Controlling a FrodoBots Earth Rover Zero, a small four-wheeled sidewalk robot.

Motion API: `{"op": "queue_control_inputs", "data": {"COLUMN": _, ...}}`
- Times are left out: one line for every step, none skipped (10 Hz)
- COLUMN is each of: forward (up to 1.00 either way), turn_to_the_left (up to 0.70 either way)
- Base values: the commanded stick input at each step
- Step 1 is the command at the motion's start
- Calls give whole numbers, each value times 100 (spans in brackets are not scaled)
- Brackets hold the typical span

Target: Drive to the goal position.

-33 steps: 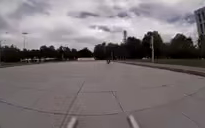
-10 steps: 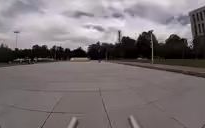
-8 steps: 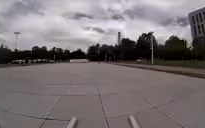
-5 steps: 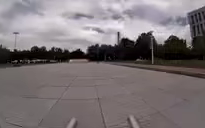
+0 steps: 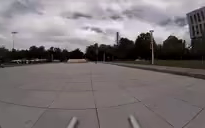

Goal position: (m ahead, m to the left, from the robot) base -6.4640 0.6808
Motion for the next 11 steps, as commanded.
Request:
{"op": "queue_control_inputs", "data": {"forward": 70, "turn_to_the_left": 1}}
{"op": "queue_control_inputs", "data": {"forward": 70, "turn_to_the_left": 1}}
{"op": "queue_control_inputs", "data": {"forward": 70, "turn_to_the_left": 1}}
{"op": "queue_control_inputs", "data": {"forward": 70, "turn_to_the_left": 1}}
{"op": "queue_control_inputs", "data": {"forward": 70, "turn_to_the_left": 1}}
{"op": "queue_control_inputs", "data": {"forward": 70, "turn_to_the_left": 1}}
{"op": "queue_control_inputs", "data": {"forward": 70, "turn_to_the_left": 1}}
{"op": "queue_control_inputs", "data": {"forward": 70, "turn_to_the_left": 1}}
{"op": "queue_control_inputs", "data": {"forward": 70, "turn_to_the_left": 1}}
{"op": "queue_control_inputs", "data": {"forward": 70, "turn_to_the_left": 1}}
{"op": "queue_control_inputs", "data": {"forward": 70, "turn_to_the_left": 1}}
